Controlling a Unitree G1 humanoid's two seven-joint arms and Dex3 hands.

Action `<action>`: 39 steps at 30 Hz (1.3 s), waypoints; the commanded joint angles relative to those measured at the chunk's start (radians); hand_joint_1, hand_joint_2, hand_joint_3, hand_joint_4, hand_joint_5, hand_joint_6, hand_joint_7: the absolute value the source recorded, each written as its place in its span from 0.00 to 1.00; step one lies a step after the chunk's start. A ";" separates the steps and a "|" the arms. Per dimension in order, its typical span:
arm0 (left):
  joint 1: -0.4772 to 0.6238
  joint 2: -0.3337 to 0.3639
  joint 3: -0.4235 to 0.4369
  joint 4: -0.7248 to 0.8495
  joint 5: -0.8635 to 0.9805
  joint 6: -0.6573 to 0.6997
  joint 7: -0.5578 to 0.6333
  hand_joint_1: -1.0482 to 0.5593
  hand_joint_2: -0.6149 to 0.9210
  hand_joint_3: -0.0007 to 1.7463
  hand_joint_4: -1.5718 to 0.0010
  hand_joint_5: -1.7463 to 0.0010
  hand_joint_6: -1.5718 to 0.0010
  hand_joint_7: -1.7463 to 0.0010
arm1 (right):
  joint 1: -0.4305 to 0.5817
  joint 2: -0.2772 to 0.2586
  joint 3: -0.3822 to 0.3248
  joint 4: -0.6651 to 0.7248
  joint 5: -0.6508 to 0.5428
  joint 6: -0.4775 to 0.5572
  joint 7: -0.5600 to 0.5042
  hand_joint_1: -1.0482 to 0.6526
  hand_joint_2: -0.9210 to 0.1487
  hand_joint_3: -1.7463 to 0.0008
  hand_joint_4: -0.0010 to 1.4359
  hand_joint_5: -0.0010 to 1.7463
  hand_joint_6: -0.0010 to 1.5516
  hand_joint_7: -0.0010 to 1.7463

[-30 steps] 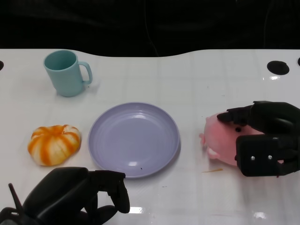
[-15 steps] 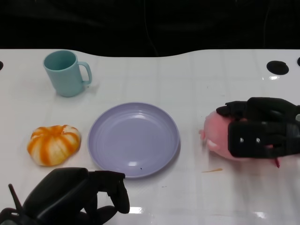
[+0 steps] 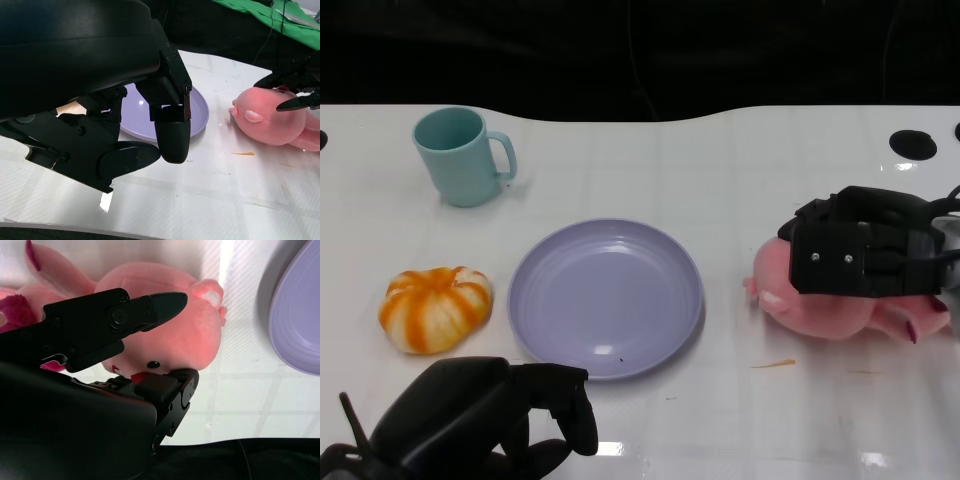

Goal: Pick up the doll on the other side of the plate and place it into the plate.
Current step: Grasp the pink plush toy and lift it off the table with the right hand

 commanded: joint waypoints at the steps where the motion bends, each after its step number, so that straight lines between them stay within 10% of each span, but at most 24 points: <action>1: 0.001 0.008 0.001 -0.010 0.007 0.006 -0.005 0.55 0.84 0.43 0.54 0.17 0.50 0.36 | 0.014 0.008 0.050 0.086 -0.029 -0.052 -0.034 0.44 0.00 0.98 0.55 0.15 0.66 0.11; 4: 0.000 0.009 0.001 -0.006 0.006 0.001 -0.004 0.55 0.84 0.43 0.54 0.17 0.51 0.36 | 0.000 0.007 0.079 0.137 -0.059 -0.118 -0.096 0.46 0.00 0.95 0.62 0.15 0.71 0.13; 10: -0.001 0.006 -0.002 -0.011 0.008 0.008 -0.005 0.54 0.84 0.43 0.54 0.18 0.51 0.36 | -0.011 0.018 0.105 0.204 -0.090 -0.202 -0.213 0.47 0.00 0.85 0.55 0.81 0.60 0.49; 14: -0.001 0.008 -0.002 -0.011 0.008 0.004 -0.004 0.54 0.84 0.42 0.53 0.18 0.50 0.36 | -0.009 0.017 0.115 0.208 -0.115 -0.234 -0.282 0.45 0.00 0.84 0.53 0.93 0.63 0.37; 16: -0.001 0.009 -0.002 -0.015 0.011 0.010 -0.007 0.54 0.84 0.42 0.54 0.17 0.50 0.36 | 0.001 0.017 0.103 0.193 -0.110 -0.236 -0.311 0.45 0.02 0.83 0.54 0.98 0.59 0.52; 21: 0.000 0.011 0.001 -0.012 0.004 0.005 -0.005 0.54 0.85 0.41 0.54 0.16 0.50 0.36 | 0.029 0.011 0.065 0.153 -0.084 -0.252 -0.364 0.46 0.17 0.70 0.60 1.00 0.44 0.97; 39: -0.005 0.014 0.001 0.006 0.003 -0.012 0.003 0.54 0.85 0.42 0.53 0.18 0.50 0.37 | 0.163 0.030 -0.096 -0.133 0.024 -0.345 -0.428 0.52 0.53 0.24 0.67 1.00 0.47 1.00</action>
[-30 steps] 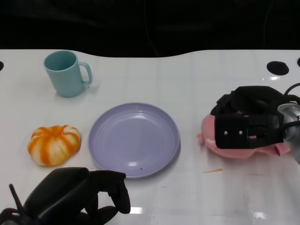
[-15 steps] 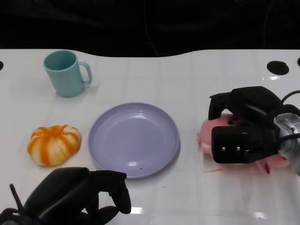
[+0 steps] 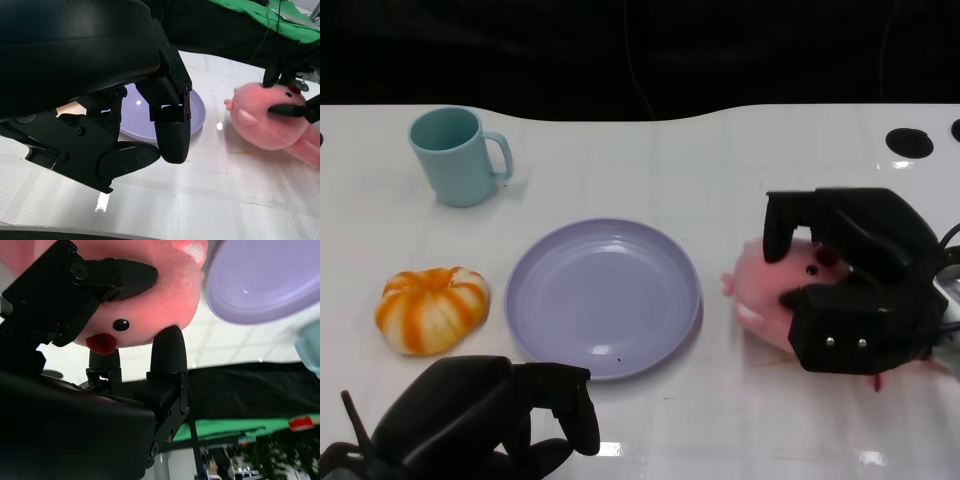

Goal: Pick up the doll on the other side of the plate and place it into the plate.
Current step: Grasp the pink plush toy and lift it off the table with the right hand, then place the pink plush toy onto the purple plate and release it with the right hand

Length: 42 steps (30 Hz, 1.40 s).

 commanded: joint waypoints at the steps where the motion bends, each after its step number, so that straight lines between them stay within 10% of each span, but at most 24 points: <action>1: 0.001 0.011 0.006 0.008 0.002 -0.012 0.004 0.54 0.85 0.42 0.53 0.18 0.50 0.37 | 0.002 0.017 -0.026 -0.031 0.026 -0.007 -0.014 0.52 0.52 0.25 0.66 1.00 0.47 1.00; 20: -0.001 0.009 0.003 0.016 0.010 -0.014 0.006 0.54 0.85 0.41 0.54 0.17 0.50 0.38 | -0.094 0.154 -0.026 -0.006 0.042 -0.112 -0.075 0.52 0.64 0.12 0.69 1.00 0.47 1.00; 42: -0.012 -0.022 -0.031 0.024 0.047 -0.006 0.012 0.53 0.86 0.40 0.53 0.22 0.49 0.40 | -0.256 0.321 0.078 0.133 -0.027 -0.120 -0.098 0.48 0.63 0.22 0.70 1.00 0.47 1.00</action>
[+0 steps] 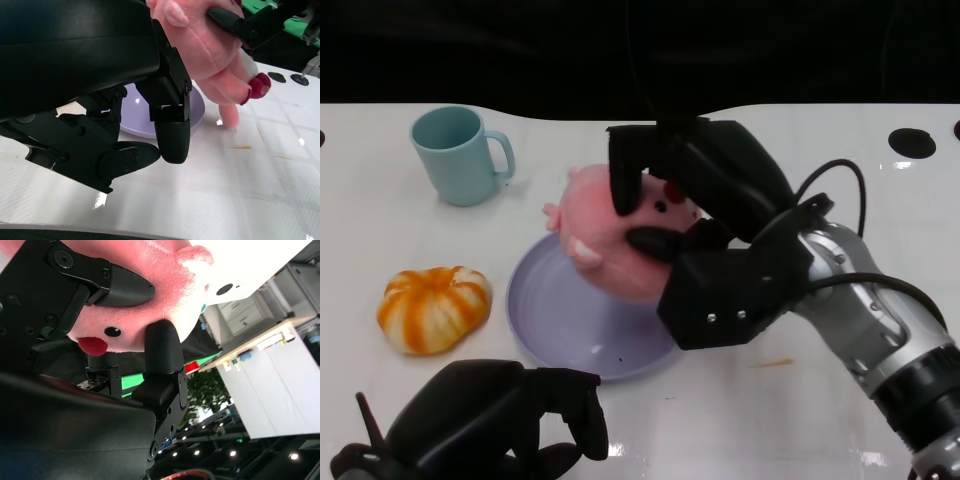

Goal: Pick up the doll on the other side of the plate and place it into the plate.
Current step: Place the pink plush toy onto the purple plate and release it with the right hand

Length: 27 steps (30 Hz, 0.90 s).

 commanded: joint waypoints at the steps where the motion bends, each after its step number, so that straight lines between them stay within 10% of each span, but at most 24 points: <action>1: -0.002 -0.004 -0.005 0.000 0.014 0.011 0.010 0.53 0.86 0.40 0.53 0.23 0.50 0.40 | -0.053 0.022 0.020 0.049 -0.017 -0.007 -0.027 0.48 0.63 0.22 0.70 1.00 0.47 1.00; 5: -0.004 -0.013 -0.012 0.002 0.023 0.012 0.012 0.53 0.87 0.39 0.52 0.23 0.49 0.40 | -0.075 0.064 0.043 0.109 -0.015 0.000 -0.023 0.47 0.61 0.27 0.70 1.00 0.46 0.98; 8: -0.004 -0.019 -0.016 0.000 0.025 0.013 0.012 0.53 0.87 0.39 0.52 0.23 0.49 0.40 | -0.088 0.073 0.051 0.140 0.006 -0.013 0.024 0.46 0.48 0.43 0.60 0.96 0.54 0.53; 12: -0.004 -0.023 -0.017 -0.007 0.026 0.022 0.004 0.53 0.86 0.39 0.52 0.24 0.49 0.40 | -0.106 0.040 0.092 0.119 -0.005 0.021 0.179 0.29 0.05 0.88 0.20 0.37 0.29 0.07; 17: -0.002 -0.021 -0.013 -0.001 0.022 0.011 0.009 0.53 0.86 0.39 0.51 0.25 0.49 0.41 | -0.101 0.014 0.108 0.080 -0.004 0.045 0.282 0.15 0.00 0.91 0.01 0.26 0.14 0.00; 27: 0.000 -0.018 -0.010 -0.003 0.020 0.016 0.001 0.53 0.87 0.38 0.51 0.24 0.49 0.41 | -0.073 -0.027 0.108 -0.021 0.000 0.082 0.343 0.06 0.00 0.87 0.00 0.10 0.05 0.00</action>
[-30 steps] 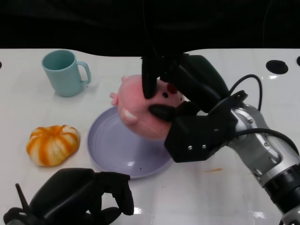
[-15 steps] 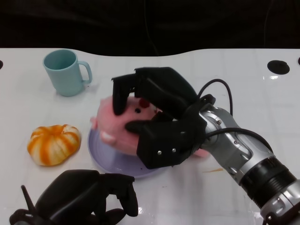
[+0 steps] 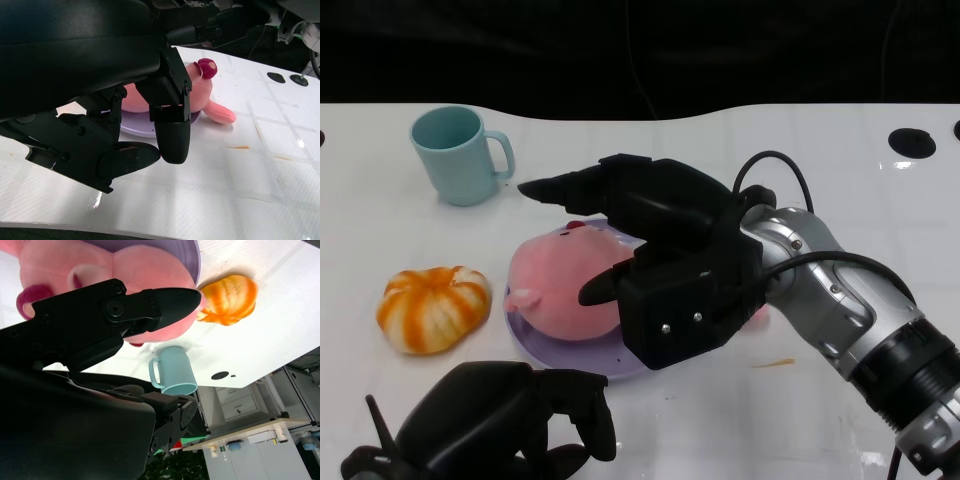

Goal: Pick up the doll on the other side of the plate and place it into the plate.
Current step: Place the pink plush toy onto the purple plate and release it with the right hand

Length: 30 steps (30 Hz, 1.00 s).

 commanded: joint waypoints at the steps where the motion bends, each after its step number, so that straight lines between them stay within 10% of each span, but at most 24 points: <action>1: 0.000 0.008 0.006 0.000 -0.005 0.003 0.002 0.52 0.87 0.38 0.52 0.24 0.49 0.41 | 0.015 -0.027 -0.011 -0.056 0.010 0.011 0.016 0.06 0.00 0.87 0.00 0.10 0.05 0.00; 24: -0.008 0.018 0.015 -0.006 -0.006 0.008 -0.007 0.53 0.89 0.35 0.51 0.26 0.49 0.43 | 0.270 -0.282 -0.184 -0.451 0.180 0.072 0.202 0.11 0.00 0.89 0.00 0.14 0.05 0.00; 30: -0.011 0.015 0.011 -0.015 -0.001 0.023 -0.013 0.53 0.89 0.35 0.52 0.22 0.48 0.42 | 0.369 -0.368 -0.244 -0.499 0.234 0.046 0.221 0.16 0.00 0.91 0.00 0.29 0.12 0.03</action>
